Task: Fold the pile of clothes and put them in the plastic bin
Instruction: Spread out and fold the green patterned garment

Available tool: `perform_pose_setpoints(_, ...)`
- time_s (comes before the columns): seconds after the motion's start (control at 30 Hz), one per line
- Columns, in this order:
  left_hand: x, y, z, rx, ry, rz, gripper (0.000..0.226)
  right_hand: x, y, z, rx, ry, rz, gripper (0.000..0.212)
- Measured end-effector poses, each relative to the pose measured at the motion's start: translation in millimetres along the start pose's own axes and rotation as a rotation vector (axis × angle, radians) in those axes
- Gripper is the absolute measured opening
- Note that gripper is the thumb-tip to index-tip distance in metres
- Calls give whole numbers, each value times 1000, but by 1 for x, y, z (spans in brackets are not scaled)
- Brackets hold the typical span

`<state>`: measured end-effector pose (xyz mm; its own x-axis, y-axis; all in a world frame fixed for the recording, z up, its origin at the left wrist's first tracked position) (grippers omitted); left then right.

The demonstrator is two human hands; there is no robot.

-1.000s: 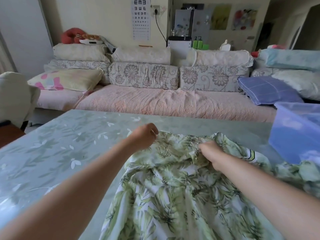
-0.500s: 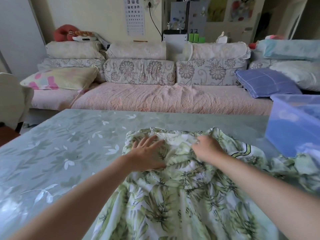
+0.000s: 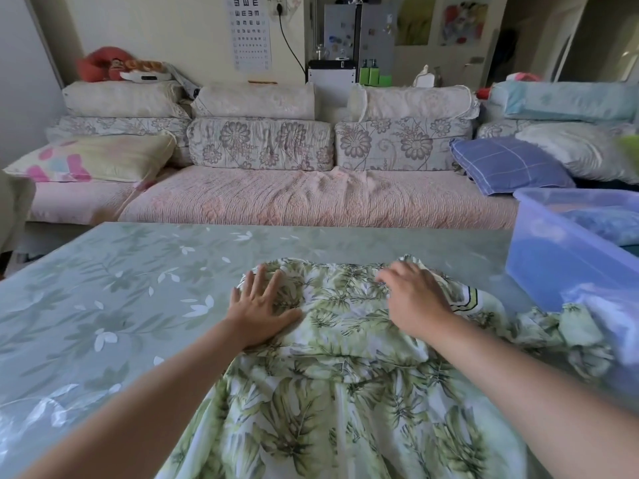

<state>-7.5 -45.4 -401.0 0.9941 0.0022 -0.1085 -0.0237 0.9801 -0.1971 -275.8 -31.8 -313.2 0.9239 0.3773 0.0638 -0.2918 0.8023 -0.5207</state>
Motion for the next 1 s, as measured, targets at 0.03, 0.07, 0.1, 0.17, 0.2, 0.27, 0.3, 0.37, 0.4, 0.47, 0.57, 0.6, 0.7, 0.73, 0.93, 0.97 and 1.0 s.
perform_pose_setpoints(0.03, -2, -1, -1, 2, 0, -5, 113, 15, 1, -2, 28, -46, 89, 50)
perform_pose_setpoints(0.07, -5, -1, -2, 2, -8, -18, 111, 27, 4, -9, 92, -89, 152, 49)
perform_pose_setpoints(0.1, -6, -2, -4, 8, -22, -28, 105, 34, 10, -20, 189, -105, 179, 45)
perform_pose_setpoints(0.17, 0, -4, -9, 67, -48, -4, 88, 29, 25, -46, 399, -95, 124, 48)
perform_pose_setpoints(0.2, 7, -5, -12, 111, -63, 30, 84, 20, 35, -58, 493, -59, 77, 54)
perform_pose_setpoints(0.27, 23, -5, -15, 175, -108, 115, 85, 0, 48, -72, 595, 37, 30, 59)
perform_pose_setpoints(0.3, 29, -6, -15, 183, -132, 151, 88, -9, 50, -75, 600, 71, 20, 60)
perform_pose_setpoints(0.37, 32, -8, -11, 173, -197, 193, 91, -23, 49, -74, 579, 134, 3, 60)
perform_pose_setpoints(0.4, 27, -10, -7, 150, -237, 189, 88, -29, 47, -72, 564, 176, -3, 60)
perform_pose_setpoints(0.47, 0, -17, 11, 21, -307, 97, 73, -35, 41, -67, 513, 276, 7, 59)
perform_pose_setpoints(0.57, -67, -21, 44, -267, -127, -155, 48, -18, 31, -51, 368, 258, 88, 55)
perform_pose_setpoints(0.6, -88, -18, 48, -291, 1, -224, 39, -9, 32, -48, 341, 176, 98, 54)
perform_pose_setpoints(0.7, -145, 0, 33, -138, 163, -410, 41, 4, 47, -54, 396, -14, 63, 57)
perform_pose_setpoints(0.73, -158, 8, 25, -87, 151, -455, 51, 1, 56, -60, 448, -22, 47, 60)
perform_pose_setpoints(0.93, -161, 26, -24, 222, -32, -434, 85, -39, 77, -68, 563, 49, -24, 62)
perform_pose_setpoints(0.97, -160, 25, -25, 259, -58, -425, 86, -41, 78, -66, 565, 48, -31, 62)
perform_pose_setpoints(1.0, -161, 23, -23, 293, -96, -424, 87, -42, 79, -64, 569, 46, -35, 63)
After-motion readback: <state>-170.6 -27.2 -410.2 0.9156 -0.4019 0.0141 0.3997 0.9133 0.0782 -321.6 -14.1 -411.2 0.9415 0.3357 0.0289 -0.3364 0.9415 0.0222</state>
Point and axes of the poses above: each hand's wrist, its own y-axis away from the middle knuckle, its own z-axis out of the back of the hand, x = y × z, the point moved 10 cm from there along -y, towards the middle knuckle, and after that the axes turned 12 degrees about -x, right-handed, at the moved point
